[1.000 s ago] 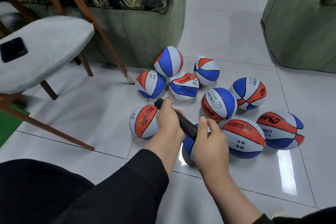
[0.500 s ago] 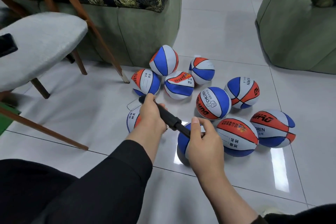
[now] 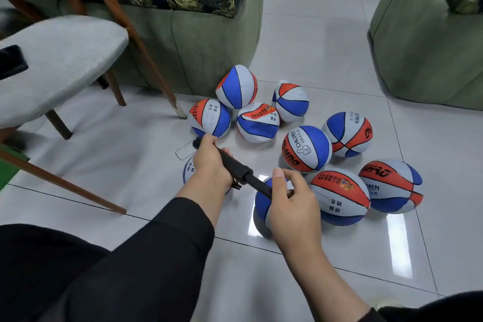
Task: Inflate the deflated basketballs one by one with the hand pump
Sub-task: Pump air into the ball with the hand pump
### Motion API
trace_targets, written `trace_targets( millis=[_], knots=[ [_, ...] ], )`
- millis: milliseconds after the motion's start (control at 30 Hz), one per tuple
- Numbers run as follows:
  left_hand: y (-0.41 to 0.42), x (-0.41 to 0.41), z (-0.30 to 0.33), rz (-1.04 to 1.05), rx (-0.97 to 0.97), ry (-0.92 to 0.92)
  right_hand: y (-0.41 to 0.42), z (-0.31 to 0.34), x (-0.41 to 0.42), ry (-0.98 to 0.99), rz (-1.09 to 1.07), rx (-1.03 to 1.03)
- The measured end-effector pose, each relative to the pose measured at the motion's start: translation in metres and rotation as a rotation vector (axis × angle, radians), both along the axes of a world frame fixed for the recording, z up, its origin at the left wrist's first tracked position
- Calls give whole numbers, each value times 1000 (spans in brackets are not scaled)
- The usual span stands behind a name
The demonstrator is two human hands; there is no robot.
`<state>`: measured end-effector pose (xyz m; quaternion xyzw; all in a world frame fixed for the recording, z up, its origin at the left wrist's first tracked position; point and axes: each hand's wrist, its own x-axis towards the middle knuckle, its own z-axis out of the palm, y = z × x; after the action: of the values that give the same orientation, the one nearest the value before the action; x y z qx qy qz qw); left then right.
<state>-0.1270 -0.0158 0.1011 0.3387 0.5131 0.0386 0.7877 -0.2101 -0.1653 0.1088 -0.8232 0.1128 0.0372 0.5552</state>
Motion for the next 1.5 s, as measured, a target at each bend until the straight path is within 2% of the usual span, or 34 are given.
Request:
trace_targets(
  millis=[300, 500, 700, 1033, 1200, 1367, 1500],
  knots=[
    [-56, -16, 0, -53, 25, 3, -1, -3, 4, -47, -106, -32],
    [-33, -9, 6, -97, 39, 3, 7, 2, 2, 9, -1, -30],
    [13, 2, 2, 33, 34, 19, -4, 3, -3, -23, 11, -17],
    [-52, -18, -2, -80, 18, -2, 1, -7, 3, 7, -54, -43],
    [-36, -11, -3, -111, 11, 16, 5, -5, 1, 21, -1, -14],
    [8, 3, 1, 21, 23, 13, -4, 0, -2, -16, -19, 13],
    [-1, 4, 2, -17, 45, -5, -5, -3, 1, -46, -53, 17]
  ],
)
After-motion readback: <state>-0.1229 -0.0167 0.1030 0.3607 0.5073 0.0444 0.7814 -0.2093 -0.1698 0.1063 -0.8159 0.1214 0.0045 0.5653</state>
